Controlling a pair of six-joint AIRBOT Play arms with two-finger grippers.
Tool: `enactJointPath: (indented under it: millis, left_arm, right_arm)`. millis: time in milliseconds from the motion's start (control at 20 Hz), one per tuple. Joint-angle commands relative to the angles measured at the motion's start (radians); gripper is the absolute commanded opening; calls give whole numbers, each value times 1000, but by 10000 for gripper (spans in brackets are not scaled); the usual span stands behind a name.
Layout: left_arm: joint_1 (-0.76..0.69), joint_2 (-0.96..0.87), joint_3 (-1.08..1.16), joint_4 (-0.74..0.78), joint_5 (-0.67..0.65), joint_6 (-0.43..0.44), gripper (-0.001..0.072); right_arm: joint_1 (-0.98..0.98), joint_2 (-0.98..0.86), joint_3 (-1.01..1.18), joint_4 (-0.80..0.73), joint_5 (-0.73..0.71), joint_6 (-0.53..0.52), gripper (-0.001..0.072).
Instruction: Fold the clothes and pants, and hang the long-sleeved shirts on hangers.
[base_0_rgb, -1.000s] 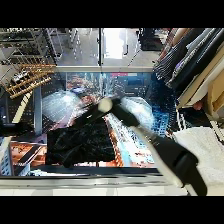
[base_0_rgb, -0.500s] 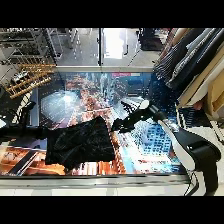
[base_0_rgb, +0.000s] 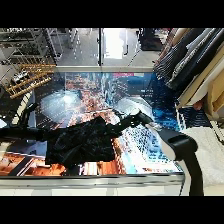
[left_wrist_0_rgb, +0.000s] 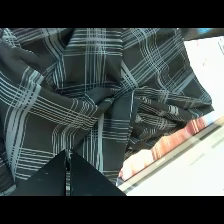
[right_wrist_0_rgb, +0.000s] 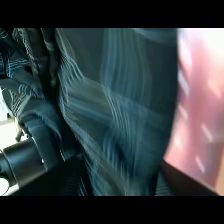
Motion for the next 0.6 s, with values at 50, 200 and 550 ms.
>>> enactJointPath:
  millis: [50, 200, 550]
  left_arm:
    - [0, 1, 0, 0, -5, 1, 16]
    - [2, 1, 0, 0, -18, 1, 16]
    - [2, 1, 0, 0, -28, 1, 16]
  right_arm:
    - [133, -106, 189, 34, 6, 72, 160]
    - [140, -66, 294, -109, 29, 193, 13]
    - [-126, 315, 334, -346, 145, 435, 11]
